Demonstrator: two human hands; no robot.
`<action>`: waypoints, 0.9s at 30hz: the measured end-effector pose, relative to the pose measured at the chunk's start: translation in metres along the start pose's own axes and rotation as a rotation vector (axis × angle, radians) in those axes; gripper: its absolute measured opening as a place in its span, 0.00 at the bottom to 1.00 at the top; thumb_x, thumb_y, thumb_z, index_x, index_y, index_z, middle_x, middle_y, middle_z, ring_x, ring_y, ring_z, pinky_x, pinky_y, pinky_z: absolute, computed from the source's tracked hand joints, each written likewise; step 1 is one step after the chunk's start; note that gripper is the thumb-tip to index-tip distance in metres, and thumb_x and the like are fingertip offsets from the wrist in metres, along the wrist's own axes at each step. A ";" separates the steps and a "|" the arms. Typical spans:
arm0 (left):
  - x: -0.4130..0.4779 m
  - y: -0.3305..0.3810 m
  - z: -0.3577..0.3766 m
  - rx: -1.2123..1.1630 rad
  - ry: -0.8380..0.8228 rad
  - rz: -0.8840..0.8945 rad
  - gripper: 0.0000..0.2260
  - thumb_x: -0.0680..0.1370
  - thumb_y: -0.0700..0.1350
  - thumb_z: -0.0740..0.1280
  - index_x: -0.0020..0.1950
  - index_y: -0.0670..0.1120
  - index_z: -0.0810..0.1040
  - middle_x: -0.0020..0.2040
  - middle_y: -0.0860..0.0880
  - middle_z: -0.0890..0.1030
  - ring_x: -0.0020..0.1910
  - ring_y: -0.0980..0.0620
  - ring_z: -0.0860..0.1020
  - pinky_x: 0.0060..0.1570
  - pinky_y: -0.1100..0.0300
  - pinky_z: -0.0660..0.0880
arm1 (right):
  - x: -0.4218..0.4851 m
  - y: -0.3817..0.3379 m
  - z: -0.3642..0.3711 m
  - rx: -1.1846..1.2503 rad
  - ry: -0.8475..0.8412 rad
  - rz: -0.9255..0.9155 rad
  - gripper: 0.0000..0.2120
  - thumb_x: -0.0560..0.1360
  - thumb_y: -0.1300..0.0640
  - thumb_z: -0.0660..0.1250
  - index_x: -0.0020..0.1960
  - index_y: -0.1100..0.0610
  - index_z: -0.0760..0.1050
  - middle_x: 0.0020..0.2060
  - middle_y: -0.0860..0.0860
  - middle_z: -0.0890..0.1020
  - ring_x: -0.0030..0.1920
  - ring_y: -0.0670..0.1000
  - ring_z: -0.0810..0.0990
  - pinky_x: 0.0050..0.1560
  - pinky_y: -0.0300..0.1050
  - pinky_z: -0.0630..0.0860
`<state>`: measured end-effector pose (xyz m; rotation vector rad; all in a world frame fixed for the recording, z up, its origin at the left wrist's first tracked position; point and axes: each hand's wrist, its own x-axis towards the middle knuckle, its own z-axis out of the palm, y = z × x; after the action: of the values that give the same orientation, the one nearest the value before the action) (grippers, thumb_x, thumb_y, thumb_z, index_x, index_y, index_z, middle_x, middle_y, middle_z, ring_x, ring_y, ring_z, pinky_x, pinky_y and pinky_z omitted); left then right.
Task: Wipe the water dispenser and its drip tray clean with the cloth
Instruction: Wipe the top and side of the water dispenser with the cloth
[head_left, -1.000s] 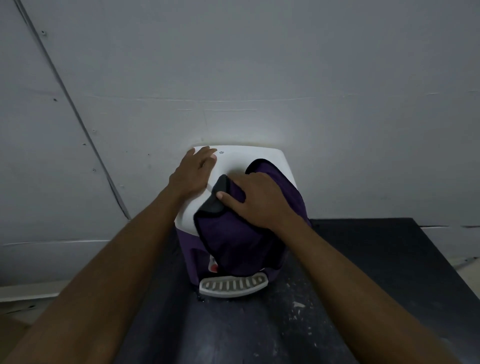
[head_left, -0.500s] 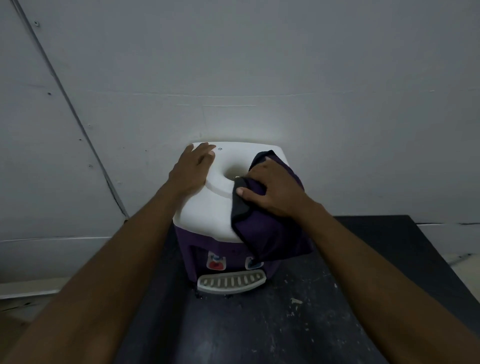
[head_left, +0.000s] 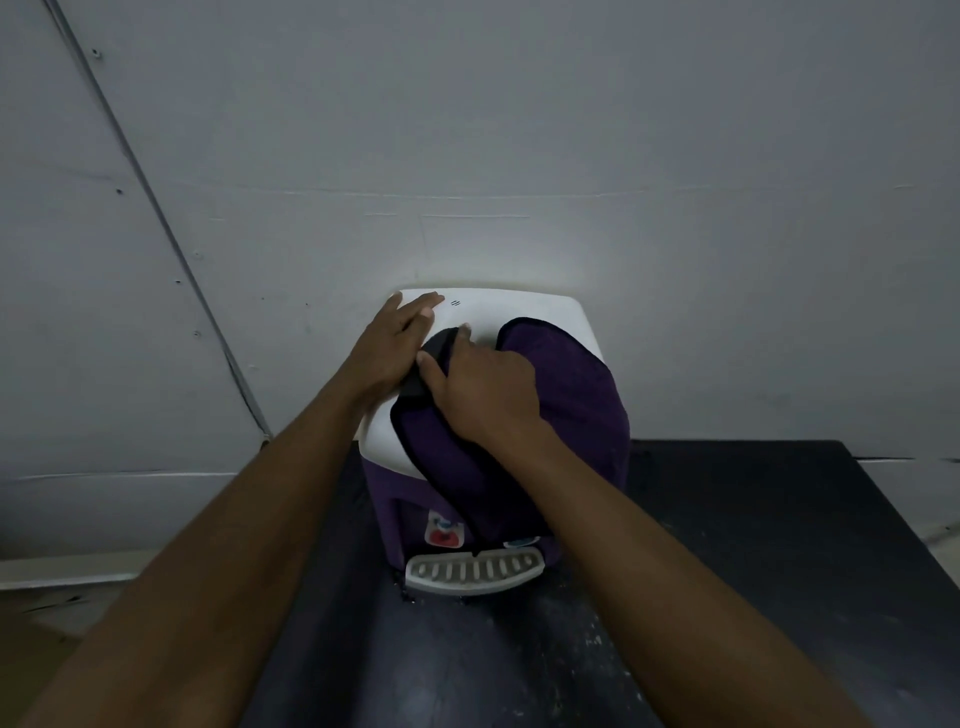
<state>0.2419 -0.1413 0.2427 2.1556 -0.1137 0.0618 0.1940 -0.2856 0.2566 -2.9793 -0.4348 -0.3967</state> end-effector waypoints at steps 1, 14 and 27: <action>0.000 -0.001 0.000 0.010 0.006 0.006 0.19 0.87 0.53 0.52 0.77 0.57 0.69 0.82 0.51 0.59 0.81 0.55 0.50 0.70 0.62 0.50 | -0.002 0.000 0.001 -0.005 0.025 -0.003 0.35 0.86 0.38 0.47 0.81 0.64 0.59 0.53 0.54 0.85 0.49 0.54 0.83 0.41 0.48 0.65; -0.001 -0.001 0.000 0.111 0.011 -0.055 0.27 0.76 0.69 0.61 0.75 0.66 0.66 0.82 0.53 0.57 0.80 0.54 0.56 0.76 0.45 0.56 | -0.030 0.114 -0.013 0.395 -0.008 -0.254 0.26 0.77 0.35 0.62 0.67 0.49 0.78 0.65 0.44 0.80 0.73 0.46 0.70 0.77 0.57 0.61; 0.000 0.001 0.004 0.143 0.014 -0.083 0.25 0.79 0.67 0.59 0.76 0.66 0.64 0.83 0.50 0.54 0.80 0.48 0.57 0.77 0.46 0.55 | 0.038 0.119 -0.024 0.422 -0.386 0.051 0.31 0.85 0.49 0.60 0.83 0.41 0.50 0.84 0.44 0.50 0.84 0.49 0.46 0.81 0.63 0.42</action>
<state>0.2415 -0.1456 0.2410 2.2995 -0.0117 0.0373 0.2585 -0.3925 0.2826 -2.6326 -0.4121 0.2546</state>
